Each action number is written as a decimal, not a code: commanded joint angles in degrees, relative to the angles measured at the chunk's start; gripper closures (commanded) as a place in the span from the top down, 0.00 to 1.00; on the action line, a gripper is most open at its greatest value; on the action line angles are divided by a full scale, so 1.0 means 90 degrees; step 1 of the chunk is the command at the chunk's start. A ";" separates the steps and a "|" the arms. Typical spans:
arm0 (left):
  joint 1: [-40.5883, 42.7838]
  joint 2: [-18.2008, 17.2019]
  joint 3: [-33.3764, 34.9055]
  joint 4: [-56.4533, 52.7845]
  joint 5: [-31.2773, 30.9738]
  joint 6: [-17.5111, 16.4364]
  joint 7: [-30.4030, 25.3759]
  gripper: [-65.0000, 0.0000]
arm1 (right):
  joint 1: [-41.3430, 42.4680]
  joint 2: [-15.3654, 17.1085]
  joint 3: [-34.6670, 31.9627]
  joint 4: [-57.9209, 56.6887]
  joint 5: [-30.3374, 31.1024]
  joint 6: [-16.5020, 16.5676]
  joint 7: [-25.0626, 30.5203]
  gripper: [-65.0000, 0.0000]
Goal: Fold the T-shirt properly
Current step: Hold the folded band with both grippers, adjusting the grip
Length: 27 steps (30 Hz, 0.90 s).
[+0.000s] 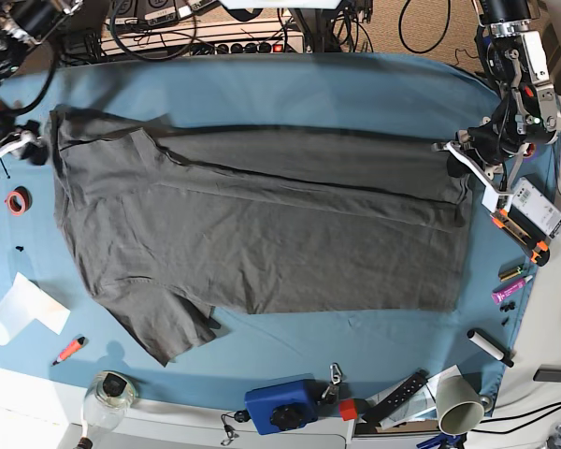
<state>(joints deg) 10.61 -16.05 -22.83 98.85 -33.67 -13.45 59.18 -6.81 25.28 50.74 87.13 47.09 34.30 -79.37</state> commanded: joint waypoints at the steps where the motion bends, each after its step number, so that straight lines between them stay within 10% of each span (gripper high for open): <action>1: -0.0039 -0.0107 -0.0036 0.0095 0.0046 0.0024 -0.0053 0.00 | 0.0029 0.0209 0.0146 0.0170 0.0090 -0.0007 -0.0029 0.34; 27: -0.0017 -0.0104 -0.0036 0.0095 0.0024 0.0027 -0.0061 0.00 | -0.0561 -0.0345 0.0192 -0.0435 -0.0619 0.0066 0.0780 0.48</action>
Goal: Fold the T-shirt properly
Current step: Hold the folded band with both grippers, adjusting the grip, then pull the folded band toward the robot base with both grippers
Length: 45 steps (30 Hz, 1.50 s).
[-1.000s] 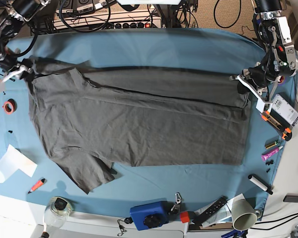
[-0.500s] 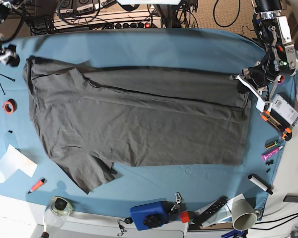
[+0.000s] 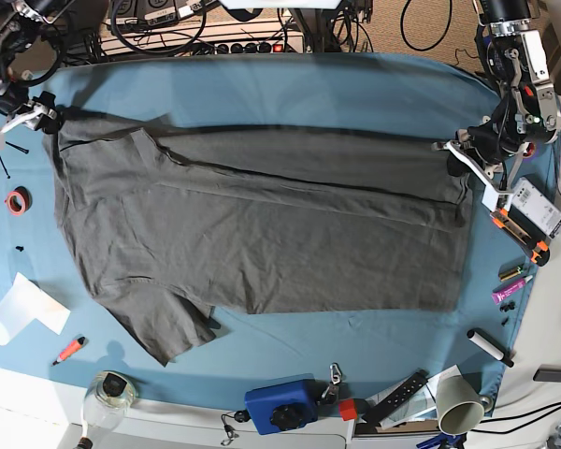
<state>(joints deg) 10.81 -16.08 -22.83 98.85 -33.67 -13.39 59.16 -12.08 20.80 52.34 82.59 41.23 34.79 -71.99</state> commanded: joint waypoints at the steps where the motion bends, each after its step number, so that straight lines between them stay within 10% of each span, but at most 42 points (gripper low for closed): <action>1: -0.0036 -0.0102 -0.0036 0.0095 0.0022 0.0017 -0.0058 0.00 | 0.0029 0.0131 -0.0015 -0.0029 -0.0090 0.0012 0.0117 0.48; 18: -0.0039 -0.0102 -0.0036 0.0095 0.0024 0.0019 -0.0129 0.00 | 0.0073 0.0070 -0.1195 -0.0726 0.0151 -0.0053 -0.0301 0.46; 23: -0.0036 -0.0100 -0.0036 0.0095 0.0034 0.0017 -0.0124 0.00 | 0.0070 0.0075 -0.1180 -0.0726 0.0129 -0.0083 -0.0209 0.01; 45: 0.0306 -0.0121 -0.0163 0.0335 0.0376 0.0022 0.0284 0.00 | 0.0070 0.0636 -0.0882 0.0039 0.0036 0.0005 -0.0714 0.00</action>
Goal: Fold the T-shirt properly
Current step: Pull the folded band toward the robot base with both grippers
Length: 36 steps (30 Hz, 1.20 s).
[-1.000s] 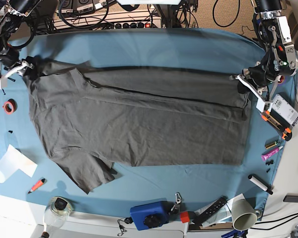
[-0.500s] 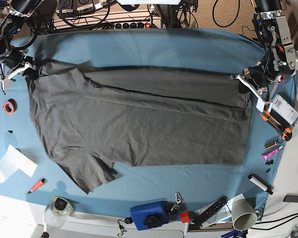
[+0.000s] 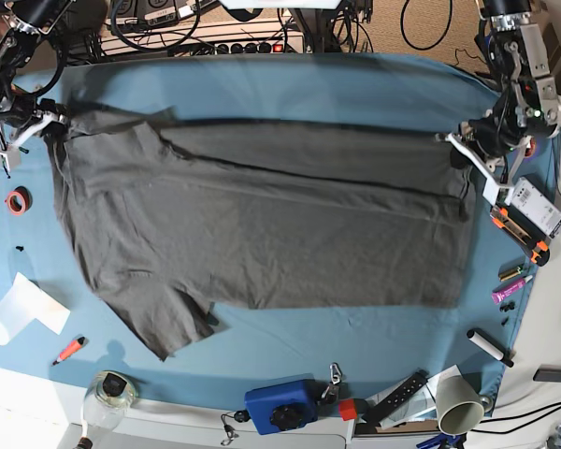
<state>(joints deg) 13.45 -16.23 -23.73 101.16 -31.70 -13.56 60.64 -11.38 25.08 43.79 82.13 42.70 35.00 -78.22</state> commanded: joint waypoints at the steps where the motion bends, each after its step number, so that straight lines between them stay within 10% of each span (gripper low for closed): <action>1: 0.0092 -0.0104 -0.0117 0.0138 0.0160 0.0041 0.0119 0.00 | -0.0005 0.0160 0.0131 0.0165 -0.0126 -0.0019 -0.0124 0.00; 36: 0.1695 -0.0100 -0.0510 0.1078 -0.0100 0.0036 -0.0075 0.02 | -0.0109 0.0299 0.0398 0.0250 -0.0289 -0.0032 -0.0198 0.03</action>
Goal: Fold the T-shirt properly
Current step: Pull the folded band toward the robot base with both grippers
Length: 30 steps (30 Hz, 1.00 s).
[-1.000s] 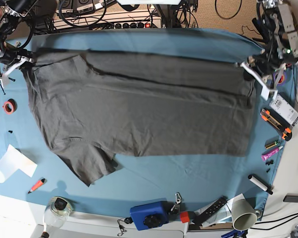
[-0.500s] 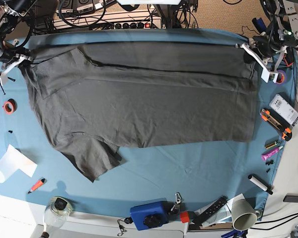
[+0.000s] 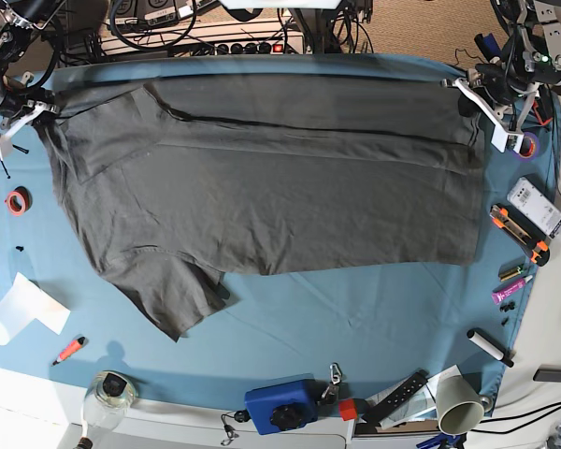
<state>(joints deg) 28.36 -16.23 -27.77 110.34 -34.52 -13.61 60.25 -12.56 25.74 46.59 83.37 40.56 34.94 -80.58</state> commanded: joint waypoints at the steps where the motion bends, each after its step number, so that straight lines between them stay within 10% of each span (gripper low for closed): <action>1: 0.0036 -0.0102 -0.0061 0.0058 0.0211 0.0041 -0.0083 0.10 | 0.0022 0.0226 0.0087 0.0112 0.0039 -0.0005 0.0064 0.09; 5: 0.0002 -0.0102 -0.0061 0.0068 0.0211 0.0041 -0.0199 0.31 | 0.0019 0.0231 0.0087 0.0112 0.0187 0.0039 0.0064 0.18; 15: 0.0041 -0.0100 -0.0061 0.1141 0.0872 0.0046 -0.0313 0.31 | 0.0024 0.0401 0.0850 0.0119 0.1379 -0.0049 0.0064 0.18; 23: 0.0032 -0.0061 -0.0058 0.1464 0.1027 0.0044 -0.1819 0.31 | 0.0039 0.0877 0.1770 0.0119 0.2676 0.0316 0.0064 0.18; 30: -0.0104 0.0029 -0.0056 0.1484 0.0945 0.0044 -0.1865 0.31 | 0.0556 0.1005 0.1625 0.0117 0.2290 0.0391 0.0064 0.18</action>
<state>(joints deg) 27.57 -15.57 -27.94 122.61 -25.36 -13.17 44.51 -7.86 32.84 60.90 83.53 59.77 38.24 -81.17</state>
